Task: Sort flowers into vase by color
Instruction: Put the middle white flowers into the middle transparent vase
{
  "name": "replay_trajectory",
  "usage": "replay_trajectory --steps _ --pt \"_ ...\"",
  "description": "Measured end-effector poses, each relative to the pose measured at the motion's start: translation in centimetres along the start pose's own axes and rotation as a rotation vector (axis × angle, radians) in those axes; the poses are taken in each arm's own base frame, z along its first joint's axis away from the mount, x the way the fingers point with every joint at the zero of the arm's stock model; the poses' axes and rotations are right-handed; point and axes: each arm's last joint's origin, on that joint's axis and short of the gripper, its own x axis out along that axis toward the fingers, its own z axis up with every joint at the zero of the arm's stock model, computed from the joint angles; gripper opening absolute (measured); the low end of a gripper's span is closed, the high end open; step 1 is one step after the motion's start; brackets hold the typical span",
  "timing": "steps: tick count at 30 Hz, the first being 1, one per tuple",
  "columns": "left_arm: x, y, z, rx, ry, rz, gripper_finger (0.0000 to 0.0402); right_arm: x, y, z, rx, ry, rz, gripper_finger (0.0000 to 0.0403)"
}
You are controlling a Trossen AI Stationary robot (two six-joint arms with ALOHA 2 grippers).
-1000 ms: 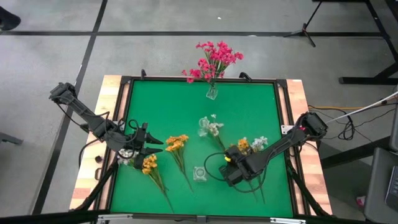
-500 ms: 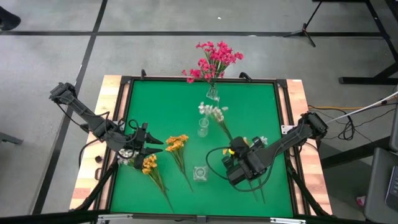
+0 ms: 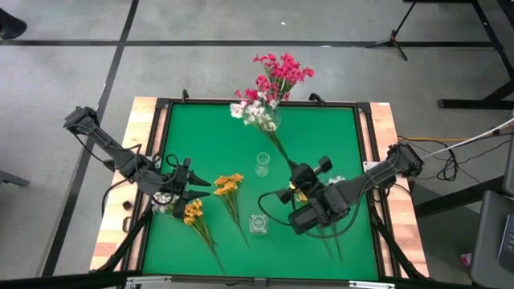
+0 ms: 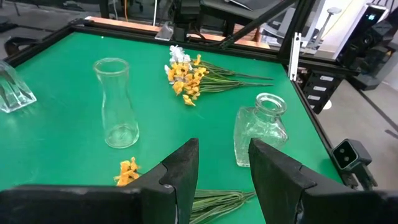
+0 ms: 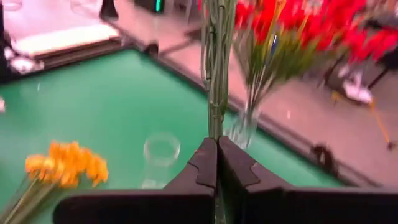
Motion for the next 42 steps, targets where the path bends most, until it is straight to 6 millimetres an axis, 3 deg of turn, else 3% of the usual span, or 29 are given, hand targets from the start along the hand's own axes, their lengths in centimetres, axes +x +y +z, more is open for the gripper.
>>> replay_trajectory --steps 5,9,14,18,22,27,32,36,42 --pt "0.0 0.1 0.0 0.003 -0.007 0.018 0.0137 1.2 -1.3 2.2 -0.047 0.081 0.052 0.0000" --pt "0.0 0.1 0.0 0.003 -0.008 0.018 0.0137 2.8 -1.1 5.0 -0.159 0.144 0.297 0.0000" --pt "0.0 0.1 0.0 0.003 -0.013 0.030 0.0137 4.7 -1.2 9.0 -0.188 -0.094 0.676 0.0000" --pt "0.0 0.1 0.0 0.002 -0.016 0.038 0.0137 5.9 -3.5 9.9 -0.159 -0.301 0.760 0.0000" --pt "0.0 0.1 0.1 0.003 -0.021 0.050 0.0137 6.9 -5.6 7.3 -0.110 -0.535 0.803 0.0000" --pt "0.0 0.2 0.1 0.004 -0.028 0.070 0.0137 9.3 -8.6 1.3 0.052 -0.900 0.836 0.0001" --pt "0.0 0.2 0.1 0.002 -0.034 0.080 0.0137 11.6 -10.6 -4.2 0.150 -0.990 0.784 0.0001" --pt "0.0 0.3 0.1 0.000 -0.046 0.101 0.0137 12.7 -10.7 -5.4 0.166 -1.024 0.798 0.0001" --pt "0.0 0.4 0.2 0.001 -0.062 0.142 0.0137 15.4 -8.5 -6.0 0.124 -0.990 0.863 0.0001"
